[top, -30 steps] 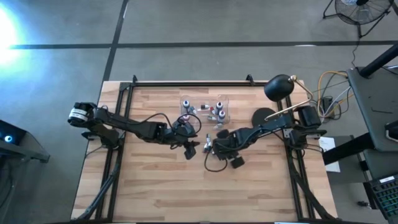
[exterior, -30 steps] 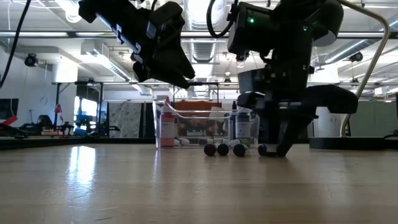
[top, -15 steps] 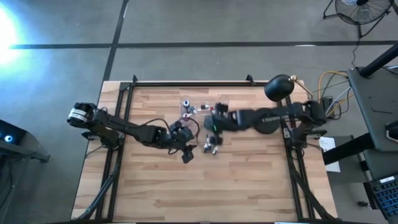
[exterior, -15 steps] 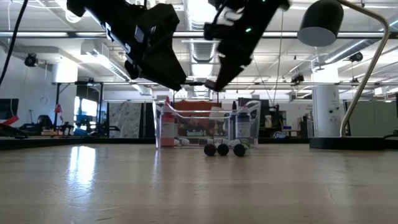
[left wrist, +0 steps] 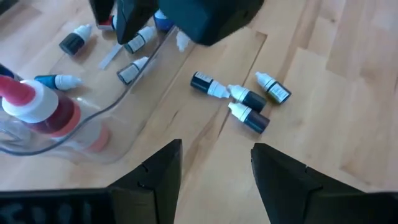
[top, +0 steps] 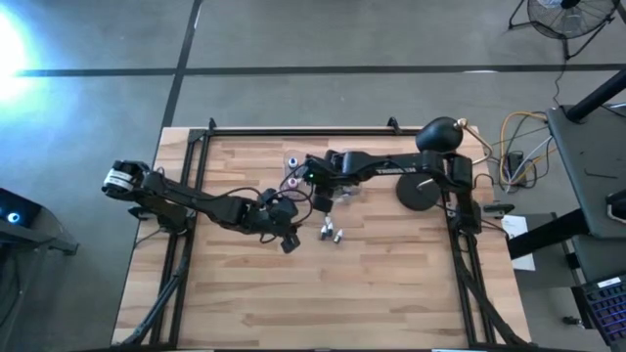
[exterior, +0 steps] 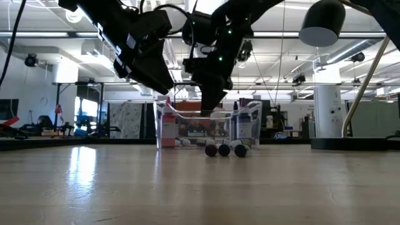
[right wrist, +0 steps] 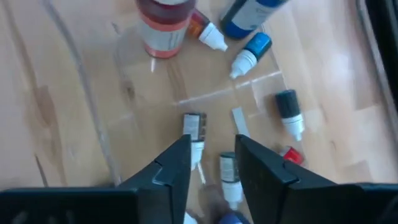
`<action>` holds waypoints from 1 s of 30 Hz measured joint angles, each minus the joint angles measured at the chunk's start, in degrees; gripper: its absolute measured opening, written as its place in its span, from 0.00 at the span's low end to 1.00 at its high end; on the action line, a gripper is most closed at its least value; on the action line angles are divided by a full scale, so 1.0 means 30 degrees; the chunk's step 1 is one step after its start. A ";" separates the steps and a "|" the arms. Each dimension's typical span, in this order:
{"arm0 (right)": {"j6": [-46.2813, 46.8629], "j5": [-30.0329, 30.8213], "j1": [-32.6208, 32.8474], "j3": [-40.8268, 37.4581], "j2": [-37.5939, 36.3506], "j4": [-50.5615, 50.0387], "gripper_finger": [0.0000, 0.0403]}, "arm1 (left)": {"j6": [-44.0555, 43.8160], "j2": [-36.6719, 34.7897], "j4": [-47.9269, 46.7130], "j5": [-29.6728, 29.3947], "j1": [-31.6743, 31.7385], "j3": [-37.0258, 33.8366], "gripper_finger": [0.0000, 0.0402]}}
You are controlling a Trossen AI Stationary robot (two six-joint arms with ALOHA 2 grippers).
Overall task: Pick & Place food coloring
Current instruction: Put the small green food coloring bottle into the transparent bin
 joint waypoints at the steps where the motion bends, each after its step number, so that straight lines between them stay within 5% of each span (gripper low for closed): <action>1: -0.0357 0.0077 0.0038 0.0125 0.0022 -0.0118 0.32 | 0.0005 0.0000 0.0039 0.0006 -0.0013 -0.0004 0.42; 10: -0.3809 0.0277 0.1631 -0.2079 -0.3882 -0.2695 0.45 | 0.4472 0.0095 0.1175 0.0675 -0.0035 -0.0262 0.42; 16: -0.4753 -0.2915 0.4123 -0.6633 -0.7131 -0.1878 0.43 | 0.7811 0.0102 0.4424 0.1992 -0.0020 -0.1427 0.42; 21: -0.6498 -0.2990 0.6059 -0.9130 -0.6501 0.1227 0.43 | 0.8094 0.0102 0.4996 0.2411 -0.0023 -0.1957 0.42; 30: -0.6746 -0.1908 0.6031 -0.8334 -0.3610 0.2759 0.45 | 0.5196 0.0007 0.2603 0.2417 -0.0600 -0.2296 0.42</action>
